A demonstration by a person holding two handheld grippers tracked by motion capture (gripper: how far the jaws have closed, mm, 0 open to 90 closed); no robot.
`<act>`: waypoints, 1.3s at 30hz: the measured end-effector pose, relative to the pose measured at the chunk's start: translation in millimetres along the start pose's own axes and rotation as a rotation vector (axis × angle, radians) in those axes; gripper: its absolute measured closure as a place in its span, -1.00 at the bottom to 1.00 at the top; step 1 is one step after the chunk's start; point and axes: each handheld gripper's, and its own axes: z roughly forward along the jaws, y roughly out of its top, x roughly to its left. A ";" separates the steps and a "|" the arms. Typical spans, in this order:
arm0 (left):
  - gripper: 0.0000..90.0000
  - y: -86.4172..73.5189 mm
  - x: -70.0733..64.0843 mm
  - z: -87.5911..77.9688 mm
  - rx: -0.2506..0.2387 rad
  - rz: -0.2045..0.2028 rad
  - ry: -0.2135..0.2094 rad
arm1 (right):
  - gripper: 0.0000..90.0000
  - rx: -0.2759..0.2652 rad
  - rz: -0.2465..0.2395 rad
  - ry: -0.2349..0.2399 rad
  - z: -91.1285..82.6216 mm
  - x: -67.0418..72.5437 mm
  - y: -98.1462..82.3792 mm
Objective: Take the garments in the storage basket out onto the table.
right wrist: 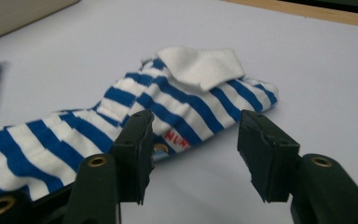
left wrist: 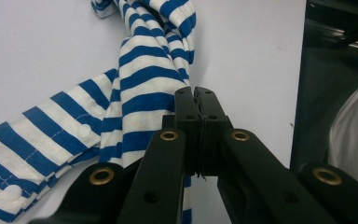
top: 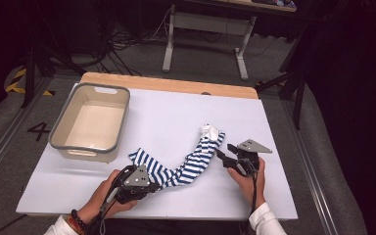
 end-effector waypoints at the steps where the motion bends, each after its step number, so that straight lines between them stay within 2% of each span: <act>1: 0.86 0.4 1.3 -1.4 -0.016 -0.002 0.007 | -0.02 -0.006 -0.009 0.003 1.2 1.3 3.0; 3: 0.72 1.2 2.6 -3.3 -0.040 -0.001 0.023 | -0.05 -0.018 -0.024 0.009 3.1 4.8 9.2; 5: 0.58 2.9 3.9 -4.9 -0.042 0.006 0.055 | -0.05 -0.033 -0.057 0.012 5.5 11.3 16.8; 7: 0.42 3.9 4.2 -5.6 -0.056 0.018 0.061 | -0.06 -0.036 -0.080 0.021 9.6 18.9 23.5; 10: 0.19 4.5 4.1 -2.5 -0.048 0.020 0.082 | -0.12 0.014 -0.113 0.027 22.1 30.5 30.1; 11: 0.16 4.2 5.4 -0.6 -0.035 0.025 0.083 | -0.14 0.052 -0.139 0.009 33.6 37.0 30.8; 12: 0.16 3.5 6.9 1.9 -0.028 0.019 0.078 | -0.14 0.052 -0.139 0.009 33.6 37.0 30.8; 14: 0.12 1.3 10.6 6.7 -0.007 -0.008 0.075 | -0.17 0.112 -0.146 0.001 46.9 40.0 28.6; 15: 0.19 0.0 12.9 9.0 -0.001 -0.017 0.066 | -0.13 0.148 -0.138 -0.001 56.8 41.1 24.8; 16: 0.25 -1.3 14.4 11.1 0.006 -0.020 0.063 | -0.04 0.161 -0.140 -0.004 59.7 41.8 23.1; 17: 0.25 -2.5 16.0 13.1 0.020 -0.017 0.058 | -0.04 0.161 -0.140 -0.004 59.7 41.8 23.1; 18: 0.47 -3.7 18.1 15.0 0.034 -0.019 0.059 | 0.14 0.184 -0.146 -0.012 62.6 41.9 20.6; 19: 0.47 -5.3 20.2 17.3 0.036 -0.030 0.050 | 0.14 0.184 -0.146 -0.012 62.6 41.9 20.6; 20: 0.57 -6.8 22.4 18.9 0.043 -0.036 0.035 | 0.30 0.191 -0.134 -0.005 63.1 40.4 19.6; 21: 0.79 -8.4 27.0 23.0 0.061 -0.057 0.016 | 0.49 0.202 -0.125 0.006 63.0 37.6 18.2; 22: 0.83 -8.4 27.0 23.0 0.061 -0.057 0.016 | 0.49 0.202 -0.125 0.006 63.0 37.6 18.2; 23: 0.86 -8.0 29.7 24.0 0.055 -0.072 0.004 | 0.62 0.198 -0.126 0.012 60.8 35.9 18.3; 24: 0.87 -8.0 29.7 24.0 0.055 -0.072 0.004 | 0.62 0.198 -0.126 0.012 60.8 35.9 18.3; 27: 0.88 -5.2 29.0 19.4 0.033 -0.062 0.023 | 0.71 0.163 -0.103 0.028 56.1 32.8 19.2; 29: 0.88 -0.2 26.5 8.2 -0.022 -0.052 0.067 | 0.71 0.093 -0.106 0.017 46.2 31.9 24.1; 30: 0.87 -0.2 26.5 8.2 -0.022 -0.052 0.067 | 0.71 0.093 -0.106 0.017 46.2 31.9 24.1; 31: 0.87 2.0 25.3 3.4 -0.042 -0.048 0.089 | 0.71 0.064 -0.105 0.015 41.2 31.3 26.8; 32: 0.87 5.2 23.6 -7.1 -0.082 -0.043 0.124 | 0.71 0.010 -0.097 0.000 29.8 28.7 31.9; 33: 0.87 5.2 23.6 -7.1 -0.082 -0.043 0.124 | 0.71 0.010 -0.097 0.000 29.8 28.7 31.9; 35: 0.87 6.7 23.2 -15.8 -0.101 -0.046 0.153 | 0.72 -0.050 -0.073 -0.004 13.5 22.8 37.0; 36: 0.87 6.9 23.9 -20.2 -0.106 -0.044 0.158 | 0.72 -0.050 -0.073 -0.004 13.5 22.8 37.0; 37: 0.87 6.8 23.9 -23.8 -0.118 -0.049 0.157 | 0.71 -0.080 -0.054 0.001 4.2 19.4 38.1; 39: 0.87 6.8 24.5 -29.0 -0.124 -0.060 0.152 | 0.71 -0.089 -0.048 0.003 0.9 18.1 38.1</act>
